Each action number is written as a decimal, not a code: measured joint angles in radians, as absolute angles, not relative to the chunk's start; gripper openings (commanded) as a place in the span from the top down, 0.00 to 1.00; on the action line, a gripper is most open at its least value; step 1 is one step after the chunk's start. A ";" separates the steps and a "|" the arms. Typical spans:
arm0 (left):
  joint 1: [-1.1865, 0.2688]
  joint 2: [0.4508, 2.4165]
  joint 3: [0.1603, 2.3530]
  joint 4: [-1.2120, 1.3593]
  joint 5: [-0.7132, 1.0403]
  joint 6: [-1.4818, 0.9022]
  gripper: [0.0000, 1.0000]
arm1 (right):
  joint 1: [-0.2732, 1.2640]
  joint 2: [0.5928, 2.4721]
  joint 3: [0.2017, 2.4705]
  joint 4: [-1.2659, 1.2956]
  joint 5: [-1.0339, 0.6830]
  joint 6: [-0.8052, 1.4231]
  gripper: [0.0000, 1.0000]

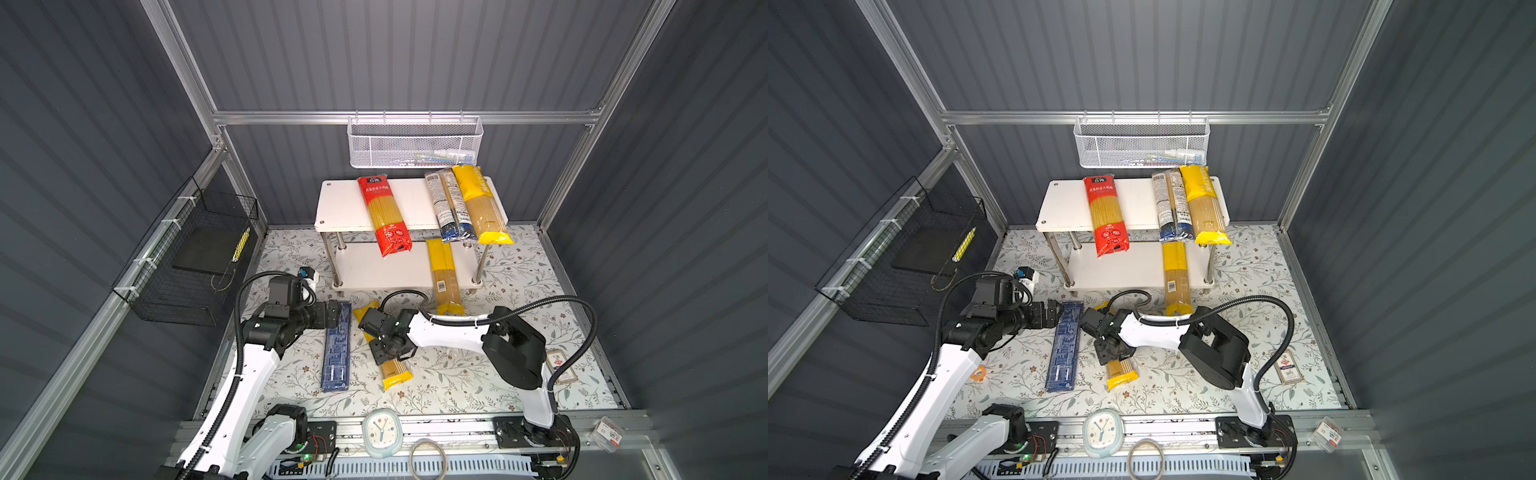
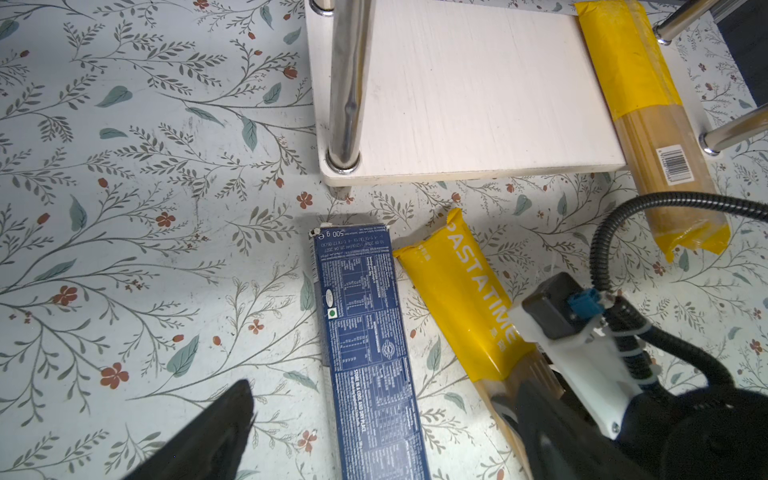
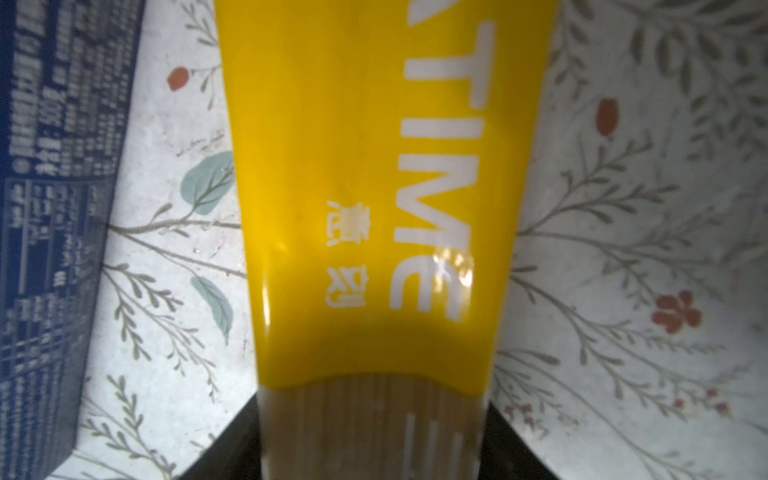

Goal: Place and organize the pasta boxes and bags onto the shelf
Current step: 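Lift the PASTATIME bag and swing it toward the shelf's lower tier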

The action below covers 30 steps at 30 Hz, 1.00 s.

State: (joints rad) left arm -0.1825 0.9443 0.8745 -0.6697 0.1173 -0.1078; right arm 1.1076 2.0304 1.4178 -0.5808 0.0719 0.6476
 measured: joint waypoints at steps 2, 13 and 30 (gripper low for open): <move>-0.183 0.944 0.875 -0.670 0.128 -0.108 0.01 | 1.108 2.020 1.408 -0.570 0.070 0.650 0.56; -0.183 0.849 0.696 -0.531 0.228 -0.310 0.01 | 1.096 1.970 1.341 -0.508 0.049 0.651 0.72; -0.183 0.693 0.295 -0.084 0.134 -0.391 0.01 | 1.072 1.813 1.148 -0.391 0.009 0.643 0.92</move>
